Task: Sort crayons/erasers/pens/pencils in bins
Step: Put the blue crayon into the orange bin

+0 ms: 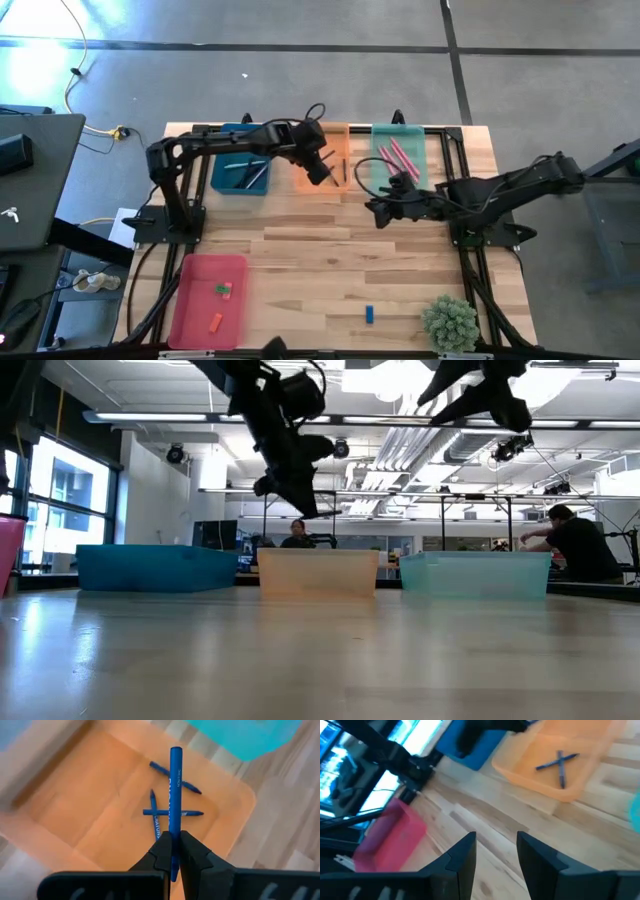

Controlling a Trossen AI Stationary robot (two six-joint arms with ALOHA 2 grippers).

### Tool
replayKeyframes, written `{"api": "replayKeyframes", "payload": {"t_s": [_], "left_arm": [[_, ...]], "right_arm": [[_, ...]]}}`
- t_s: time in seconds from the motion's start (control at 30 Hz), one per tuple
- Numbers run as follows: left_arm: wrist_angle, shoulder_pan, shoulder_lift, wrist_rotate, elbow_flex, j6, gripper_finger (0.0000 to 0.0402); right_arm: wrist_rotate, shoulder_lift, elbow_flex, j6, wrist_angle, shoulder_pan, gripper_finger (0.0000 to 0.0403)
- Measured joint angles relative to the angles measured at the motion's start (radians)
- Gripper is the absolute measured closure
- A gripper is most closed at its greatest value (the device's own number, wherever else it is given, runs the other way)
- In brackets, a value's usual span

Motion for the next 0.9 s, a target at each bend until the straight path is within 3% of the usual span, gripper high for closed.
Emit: {"api": "replayKeyframes", "payload": {"t_s": [0.23,0.5,0.77,0.9], "left_arm": [[-0.035,0.028,0.087,0.078,-0.001,0.062,0.0401],[-0.037,0.055,0.140,0.136,-0.001,0.124,0.0401],[-0.051,0.058,0.204,0.140,-0.001,0.132,0.0401],[-0.046,0.059,0.211,0.160,-0.001,0.157,0.0401]], "right_arm": [[-0.015,0.127,0.082,-0.072,0.070,0.023,0.0269],[-0.018,0.303,0.361,-0.107,-0.202,0.030,0.0269],[-0.029,0.453,0.499,0.080,-0.340,0.089,0.0269],[-0.089,0.517,0.525,0.205,-0.371,0.132,0.0269]]}}
